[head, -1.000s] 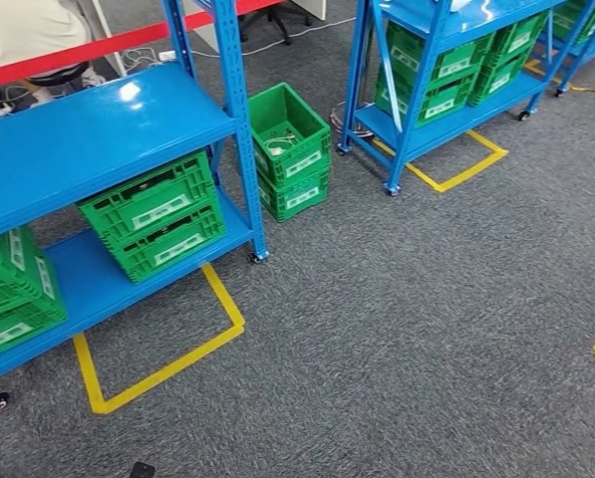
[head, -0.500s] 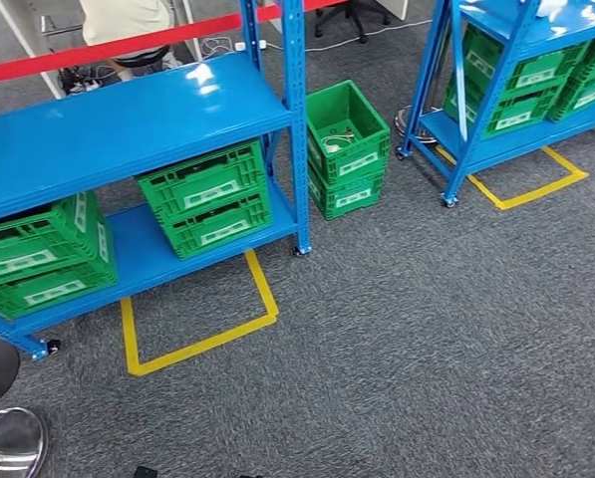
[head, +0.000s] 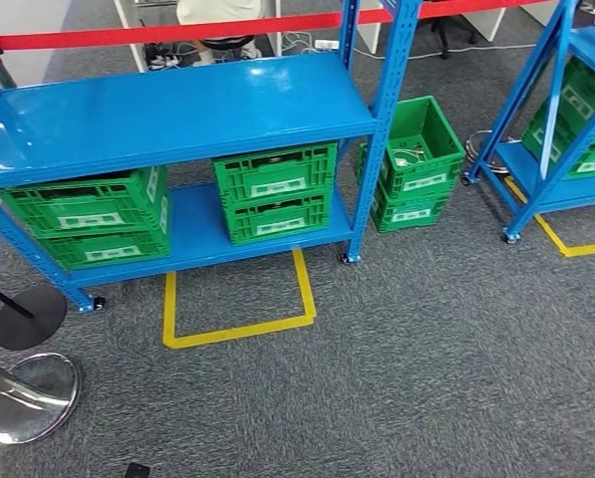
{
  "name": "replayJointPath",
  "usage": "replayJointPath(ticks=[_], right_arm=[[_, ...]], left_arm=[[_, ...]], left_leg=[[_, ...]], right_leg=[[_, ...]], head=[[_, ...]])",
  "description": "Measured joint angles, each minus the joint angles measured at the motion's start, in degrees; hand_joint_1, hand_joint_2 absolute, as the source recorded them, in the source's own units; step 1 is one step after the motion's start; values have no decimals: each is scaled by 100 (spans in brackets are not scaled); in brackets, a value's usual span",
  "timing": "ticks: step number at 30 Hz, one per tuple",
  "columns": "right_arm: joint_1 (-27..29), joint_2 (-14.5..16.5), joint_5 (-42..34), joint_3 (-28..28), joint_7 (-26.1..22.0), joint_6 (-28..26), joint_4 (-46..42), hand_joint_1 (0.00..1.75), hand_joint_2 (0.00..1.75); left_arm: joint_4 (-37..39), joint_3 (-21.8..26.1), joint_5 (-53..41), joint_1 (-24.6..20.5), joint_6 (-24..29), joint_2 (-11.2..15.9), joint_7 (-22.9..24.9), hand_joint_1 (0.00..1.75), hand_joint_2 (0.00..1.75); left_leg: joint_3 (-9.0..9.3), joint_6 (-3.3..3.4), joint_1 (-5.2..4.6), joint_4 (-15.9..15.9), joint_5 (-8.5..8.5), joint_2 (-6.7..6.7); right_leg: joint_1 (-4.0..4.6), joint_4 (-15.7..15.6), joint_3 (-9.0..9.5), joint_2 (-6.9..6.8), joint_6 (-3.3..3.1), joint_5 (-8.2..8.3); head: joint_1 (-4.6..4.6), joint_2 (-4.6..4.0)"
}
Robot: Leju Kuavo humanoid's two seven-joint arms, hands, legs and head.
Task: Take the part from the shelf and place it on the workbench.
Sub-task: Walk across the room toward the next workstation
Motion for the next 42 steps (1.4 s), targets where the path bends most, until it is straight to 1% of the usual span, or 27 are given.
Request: replayJointPath(ticks=[2, 4, 6, 7, 8, 10, 12, 13, 14, 15, 17, 19, 21, 22, 24, 26, 27, 28, 29, 30, 31, 33, 34, 35, 38, 39, 42], right_arm=[[-3, 1, 1, -1, -2, 1, 0, 0, 0], [-6, 5, 4, -1, -5, 2, 1, 0, 0], [-10, 12, 9, -2, -9, 1, 1, 0, 0], [-12, 13, 12, -3, -12, 0, 0, 0, 0], [-12, 11, 14, -4, -16, -2, -1, 0, 0], [-4, 9, 16, -5, -22, -4, -2, 0, 0], [15, 9, 15, -6, -23, -4, -2, 0, 0], [21, 9, 13, -7, -22, -4, -2, 0, 0], [20, 9, 11, -8, -22, -4, -2, 0, 0], [14, 9, 9, -9, -22, -3, -2, 0, 0], [1, 10, 7, -11, -32, -2, -2, 0, 0], [-5, 11, 5, -16, -40, -2, -2, 0, 0], [-20, 11, 7, -23, -44, -2, -2, 0, 0], [-30, 11, 11, -25, -49, -2, -3, 0, 0], [-36, 11, 8, -35, -84, -2, -4, 0, 0], [-22, 11, -16, -56, -136, -3, -3, 0, 0], [-13, 11, -28, -64, -155, -4, -2, 0, 0], [-7, 11, -38, -70, -164, -4, -2, 0, 0], [-2, 11, -45, -72, -170, -4, -2, 0, 0], [0, 11, -49, -73, -175, -5, -3, 0, 0], [-2, 11, -51, -74, -178, -5, -3, 0, 0], [-15, 13, -49, -75, -172, 4, -3, 0, 0], [-21, 15, -46, -75, -166, 15, -2, 0, 0], [-23, 20, -42, -75, -158, 30, -2, 0, 0], [-11, 29, -32, -90, -141, 58, -2, 0, 0], [-11, 29, -30, -99, -142, 58, -2, 0, 0], [-20, 31, -46, -126, -183, 55, -2, 0, 0]], left_arm=[[0, 5, 8, -8, 1, 2, -54, 0, 0], [0, 12, 11, -20, 0, 2, -97, 0, 0], [0, 23, 14, -13, 1, 7, -122, 0, 0], [0, 28, 15, -3, 2, 9, -129, 0, 0], [0, 31, 16, 1, 2, 12, -135, 0, 0], [0, 32, 17, -11, 2, 8, -141, 0, 0], [0, 32, 17, -25, 1, 0, -144, 0, 0], [0, 32, 17, -24, -1, -2, -144, 0, 0], [0, 32, 17, -19, -7, -2, -148, 0, 0], [0, 32, 17, -14, -15, 1, -162, 0, 0], [0, 32, 18, -25, -32, 6, -227, 0, 0], [0, 32, 23, -58, -36, 7, -297, 0, 0], [0, 34, 38, -58, -37, 5, -328, 0, 0], [0, 35, 52, -46, -38, 5, -338, 0, 0], [0, 42, 97, -45, -58, 11, -373, 0, 0], [0, 57, 129, -59, -99, 13, -424, 0, 0], [0, 68, 135, -62, -117, 9, -444, 0, 0], [0, 79, 138, -59, -127, 6, -455, 0, 0], [0, 88, 142, -54, -132, 5, -459, 0, 0], [0, 93, 145, -51, -133, 4, -463, 0, 0], [0, 97, 151, -48, -136, 4, -471, 0, 0], [0, 110, 177, -52, -167, 8, -499, 0, 0], [0, 119, 193, -54, -195, 9, -514, 0, 0], [0, 129, 210, -55, -225, 14, -523, 0, 0], [0, 151, 247, -54, -315, 25, -532, 0, 0], [0, 161, 262, -56, -351, 25, -539, 0, 0], [0, 196, 318, -68, -451, 22, -603, 0, 131]], left_leg=[[-16, -51, 1, 22, 6, -156], [-67, -128, 5, 36, 31, -286], [-117, -200, 27, 29, 68, -391], [-144, -227, 25, 65, 44, -331], [-207, -251, 17, 185, -40, -204], [-482, -288, -3, 768, -384, 143], [-806, -307, 0, 1460, -684, 275], [-862, -303, 0, 1603, -700, 292], [-810, -291, -2, 1538, -616, 305], [-653, -268, -10, 1280, -462, 349], [-217, -195, -63, 536, -182, 664], [18, -125, -112, 104, -94, 894], [30, -75, -114, 46, -87, 782], [36, -51, -99, 29, -74, 714], [48, 9, -59, -4, -41, 598], [33, 44, -41, -7, -29, 489], [29, 51, -39, -6, -27, 432], [29, 51, -39, -4, -28, 381], [33, 48, -37, -1, -28, 340], [41, 40, -32, 2, -31, 306], [49, 24, -28, 8, -38, 279], [43, -34, -43, 38, -56, 246], [29, -60, -54, 52, -59, 237], [15, -46, -65, 62, -54, 233], [2, 112, -71, 53, -20, 230], [5, 139, -71, 44, -14, 230], [17, 127, -62, 8, 0, 231]], right_leg=[[-46, -755, 322, 291, -8, 322], [-69, -1067, 468, 481, -38, 383], [-59, -1076, 482, 365, -107, 401], [-57, -1080, 480, 297, -144, 415], [-59, -1091, 479, 223, -184, 428], [-43, -1103, 475, 61, -241, 436], [-17, -1102, 465, -131, -267, 430], [-8, -1102, 463, -226, -272, 427], [0, -1102, 462, -311, -274, 424], [7, -1102, 467, -387, -272, 422], [35, -1092, 485, -523, -249, 403], [70, -1094, 512, -661, -200, 376], [84, -1119, 559, -798, -146, 356], [78, -1102, 566, -761, -110, 328], [59, -794, 440, -469, -41, 115], [38, -69, 99, -145, -1, -253], [34, 276, -75, -87, 7, -381], [32, 454, -179, -66, 10, -400], [28, 412, -182, -62, 11, -301], [21, 154, -81, -61, 12, -106], [8, -239, 89, -52, 17, 124], [-11, -906, 389, -1, 8, 384], [-20, -1058, 458, 25, -10, 417], [-21, -1097, 472, 42, -29, 407], [-14, -1102, 465, 42, -48, 433], [-6, -1102, 464, 43, -57, 434], [16, -1101, 463, 41, -104, 429]], head=[[-1, 0], [-6, 0], [-6, 0], [-12, 0], [-29, 0], [-73, 0], [-90, 0], [-90, 0], [-90, 0], [-91, 0], [-96, 0], [-91, 0], [-83, 0], [-80, 0], [-55, 0], [-27, 0], [-23, 0], [-21, 0], [-22, 0], [-22, 0], [-21, 0], [-21, 0], [-25, 0], [-30, 0], [-42, 0], [-42, 0], [-42, 0]])
